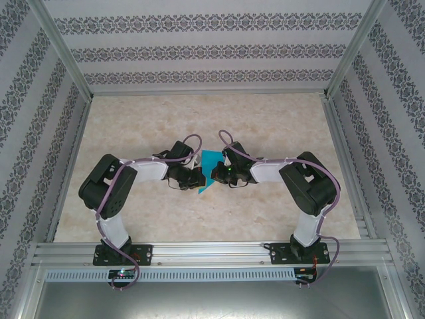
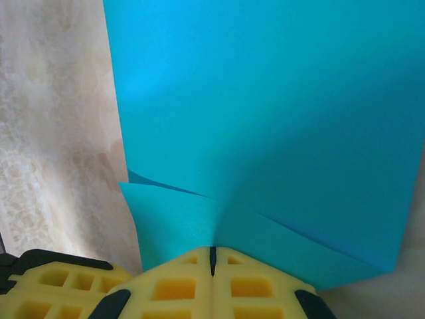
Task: Fold a paper plane with a square sheet of paper (pick it up from the middle)
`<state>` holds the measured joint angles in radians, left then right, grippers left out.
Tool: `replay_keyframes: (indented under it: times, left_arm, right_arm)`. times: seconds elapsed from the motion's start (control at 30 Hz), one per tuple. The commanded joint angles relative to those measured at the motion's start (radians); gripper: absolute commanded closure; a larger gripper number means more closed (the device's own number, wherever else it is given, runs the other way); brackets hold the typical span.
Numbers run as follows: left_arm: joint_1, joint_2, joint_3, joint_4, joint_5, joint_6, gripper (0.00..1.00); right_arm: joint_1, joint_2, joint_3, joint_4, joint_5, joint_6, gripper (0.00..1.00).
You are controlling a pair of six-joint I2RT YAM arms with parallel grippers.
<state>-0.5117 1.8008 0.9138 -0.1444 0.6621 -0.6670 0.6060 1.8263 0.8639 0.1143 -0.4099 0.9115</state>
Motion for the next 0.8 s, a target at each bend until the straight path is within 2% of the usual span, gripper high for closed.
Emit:
replay_keyframes:
  times: [0.0, 0.33, 0.57, 0.77]
  left_arm:
    - [-0.014, 0.022, 0.015, -0.046, 0.020, 0.033, 0.94]
    - [-0.029, -0.032, -0.106, -0.180, -0.015, 0.109, 0.97]
    - [-0.028, -0.088, -0.211, -0.185, -0.027, 0.103, 0.99]
    - [-0.029, -0.177, -0.227, -0.208, -0.035, 0.119, 0.99]
  right_arm:
    - [-0.002, 0.042, -0.004, -0.042, 0.023, 0.006, 1.00]
    - [-0.008, 0.055, 0.006, -0.073, 0.054, 0.013, 1.00]
    - [-0.012, 0.056, -0.003, -0.078, 0.051, 0.010, 1.00]
    - [-0.015, 0.054, -0.013, -0.077, 0.055, 0.015, 1.00]
